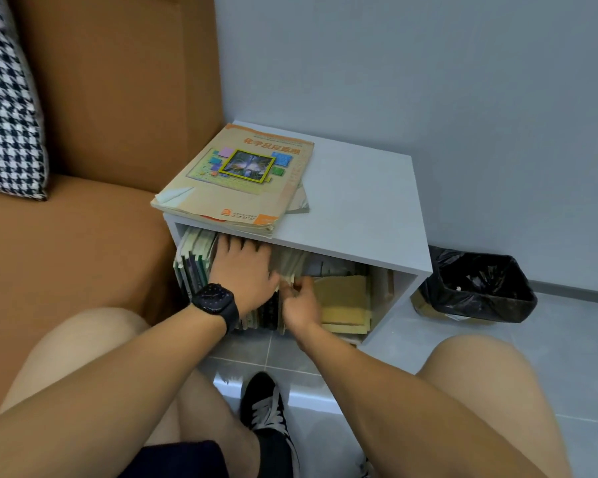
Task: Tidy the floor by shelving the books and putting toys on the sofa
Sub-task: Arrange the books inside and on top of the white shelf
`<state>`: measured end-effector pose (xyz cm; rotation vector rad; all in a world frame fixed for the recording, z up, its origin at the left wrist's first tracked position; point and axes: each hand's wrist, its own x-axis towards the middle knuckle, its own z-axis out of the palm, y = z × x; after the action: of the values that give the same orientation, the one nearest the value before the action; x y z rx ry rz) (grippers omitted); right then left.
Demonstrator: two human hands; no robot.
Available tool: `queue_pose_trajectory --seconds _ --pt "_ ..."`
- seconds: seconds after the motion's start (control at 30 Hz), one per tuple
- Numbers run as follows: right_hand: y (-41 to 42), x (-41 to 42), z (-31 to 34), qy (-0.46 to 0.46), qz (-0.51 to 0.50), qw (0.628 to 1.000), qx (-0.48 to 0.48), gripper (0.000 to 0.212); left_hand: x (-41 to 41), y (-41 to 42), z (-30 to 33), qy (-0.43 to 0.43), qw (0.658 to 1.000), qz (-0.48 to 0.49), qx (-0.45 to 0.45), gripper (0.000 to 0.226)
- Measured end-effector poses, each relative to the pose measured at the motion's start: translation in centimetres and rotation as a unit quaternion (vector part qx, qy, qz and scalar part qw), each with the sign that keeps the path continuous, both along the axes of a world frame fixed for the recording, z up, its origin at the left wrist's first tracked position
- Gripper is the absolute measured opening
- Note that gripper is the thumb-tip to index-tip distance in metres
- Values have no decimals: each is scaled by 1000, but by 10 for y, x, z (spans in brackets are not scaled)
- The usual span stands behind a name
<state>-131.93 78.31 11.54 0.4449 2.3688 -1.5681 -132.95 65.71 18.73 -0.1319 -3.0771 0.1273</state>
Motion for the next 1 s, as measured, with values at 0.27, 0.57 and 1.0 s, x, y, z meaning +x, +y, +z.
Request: queue_pose_trajectory --seconds 0.27,0.57,1.0 --pt "22 5 -13 -11 66 995 -73 39 -14 27 -25 -141 963 -226 36 47" --pt "94 2 -90 -235 -322 900 -175 38 -13 29 -56 -147 968 -202 -7 44" --pt "93 -27 -99 -125 -429 818 -362 54 -25 32 -61 -139 969 -201 34 61"
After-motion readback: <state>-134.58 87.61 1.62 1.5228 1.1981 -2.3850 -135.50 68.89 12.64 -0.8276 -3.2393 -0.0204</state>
